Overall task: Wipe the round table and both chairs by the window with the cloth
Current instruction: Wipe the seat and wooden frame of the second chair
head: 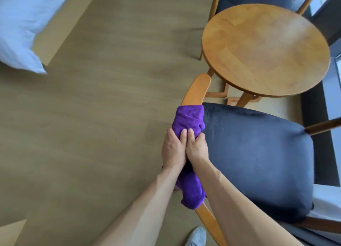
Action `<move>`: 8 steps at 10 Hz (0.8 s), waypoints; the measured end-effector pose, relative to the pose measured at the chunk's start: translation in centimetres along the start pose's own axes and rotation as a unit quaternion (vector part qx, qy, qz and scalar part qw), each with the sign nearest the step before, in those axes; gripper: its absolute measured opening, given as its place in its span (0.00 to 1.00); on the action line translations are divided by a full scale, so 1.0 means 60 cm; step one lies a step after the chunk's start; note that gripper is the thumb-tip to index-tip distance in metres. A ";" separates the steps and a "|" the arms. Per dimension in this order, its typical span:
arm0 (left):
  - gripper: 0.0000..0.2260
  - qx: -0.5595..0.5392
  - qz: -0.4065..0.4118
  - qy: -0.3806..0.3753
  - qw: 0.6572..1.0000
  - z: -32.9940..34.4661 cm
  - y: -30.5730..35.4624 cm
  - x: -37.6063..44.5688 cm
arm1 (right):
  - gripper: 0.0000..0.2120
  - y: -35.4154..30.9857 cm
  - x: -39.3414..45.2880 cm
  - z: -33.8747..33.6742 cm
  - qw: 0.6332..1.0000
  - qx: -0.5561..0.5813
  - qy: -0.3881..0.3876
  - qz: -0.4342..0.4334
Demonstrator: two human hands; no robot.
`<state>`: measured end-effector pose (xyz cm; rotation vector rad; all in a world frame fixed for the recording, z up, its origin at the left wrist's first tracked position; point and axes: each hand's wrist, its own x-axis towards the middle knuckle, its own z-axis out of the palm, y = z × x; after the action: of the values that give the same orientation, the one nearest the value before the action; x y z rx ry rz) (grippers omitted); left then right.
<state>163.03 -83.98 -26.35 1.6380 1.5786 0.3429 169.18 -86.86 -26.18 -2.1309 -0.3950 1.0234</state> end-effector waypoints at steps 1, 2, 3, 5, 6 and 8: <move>0.20 0.050 0.022 -0.023 0.998 0.002 0.033 0.072 | 0.22 -0.042 0.054 0.003 0.998 0.035 0.046 0.030; 0.21 0.089 0.046 -0.058 0.993 0.009 0.078 0.152 | 0.22 -0.088 0.119 -0.002 0.996 0.006 0.088 -0.002; 0.23 0.123 0.065 -0.091 0.986 0.028 0.128 0.237 | 0.26 -0.134 0.191 -0.014 0.989 0.045 0.140 0.019; 0.24 0.160 0.122 -0.142 0.969 0.078 0.216 0.361 | 0.16 -0.191 0.327 -0.048 0.984 0.068 0.160 0.026; 0.25 0.177 0.134 -0.131 0.966 0.089 0.218 0.377 | 0.15 -0.185 0.352 -0.050 0.987 0.031 0.155 -0.003; 0.19 0.126 0.170 -0.138 0.968 0.069 0.196 0.350 | 0.19 -0.174 0.313 -0.038 0.978 -0.058 0.194 -0.057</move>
<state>177.86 -64.62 -27.75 2.0609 1.1673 0.0826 183.27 -70.59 -27.94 -2.3181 -0.3845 0.5115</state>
